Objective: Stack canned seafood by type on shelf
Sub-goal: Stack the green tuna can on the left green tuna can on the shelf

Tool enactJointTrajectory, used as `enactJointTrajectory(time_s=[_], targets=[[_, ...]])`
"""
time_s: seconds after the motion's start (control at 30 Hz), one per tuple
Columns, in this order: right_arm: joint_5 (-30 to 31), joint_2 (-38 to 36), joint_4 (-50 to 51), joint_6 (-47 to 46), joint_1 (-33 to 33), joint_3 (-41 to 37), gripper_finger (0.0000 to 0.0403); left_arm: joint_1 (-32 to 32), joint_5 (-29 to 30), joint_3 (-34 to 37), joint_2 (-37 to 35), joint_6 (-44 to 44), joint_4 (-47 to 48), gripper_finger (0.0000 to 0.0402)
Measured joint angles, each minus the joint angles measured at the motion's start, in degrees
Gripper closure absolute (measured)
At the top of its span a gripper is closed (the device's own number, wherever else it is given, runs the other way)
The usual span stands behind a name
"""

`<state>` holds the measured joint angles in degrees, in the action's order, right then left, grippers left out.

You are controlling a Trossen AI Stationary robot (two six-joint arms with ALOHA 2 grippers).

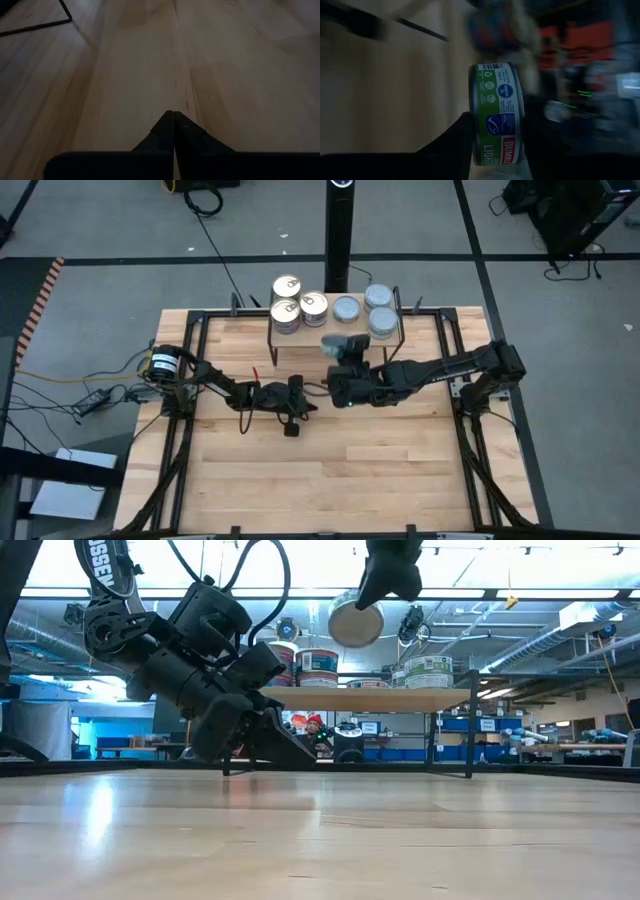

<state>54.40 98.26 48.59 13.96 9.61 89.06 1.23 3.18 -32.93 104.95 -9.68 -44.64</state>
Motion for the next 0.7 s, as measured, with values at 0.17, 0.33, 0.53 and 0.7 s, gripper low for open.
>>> enactJointTrajectory(time_s=[0.17,0.33,0.53,0.7], targets=[[6.6,0.0,-0.4,6.3,-4.7,0.0,0.0253,0.0,-0.5,0.0,0.0,1.1,0.6,0.0396],[6.6,0.1,-0.4,8.7,-10.1,0.0,0.0253,0.0,-0.5,0.0,0.0,1.1,1.5,0.0396],[3.9,0.1,-2.2,12.4,-16.5,-0.5,0.0253,0.0,-0.5,0.0,0.0,1.1,2.0,0.0397],[2.6,0.1,-9.0,18.7,-19.8,-3.7,0.0253,0.0,-0.5,0.0,0.0,1.1,1.9,0.0397]])
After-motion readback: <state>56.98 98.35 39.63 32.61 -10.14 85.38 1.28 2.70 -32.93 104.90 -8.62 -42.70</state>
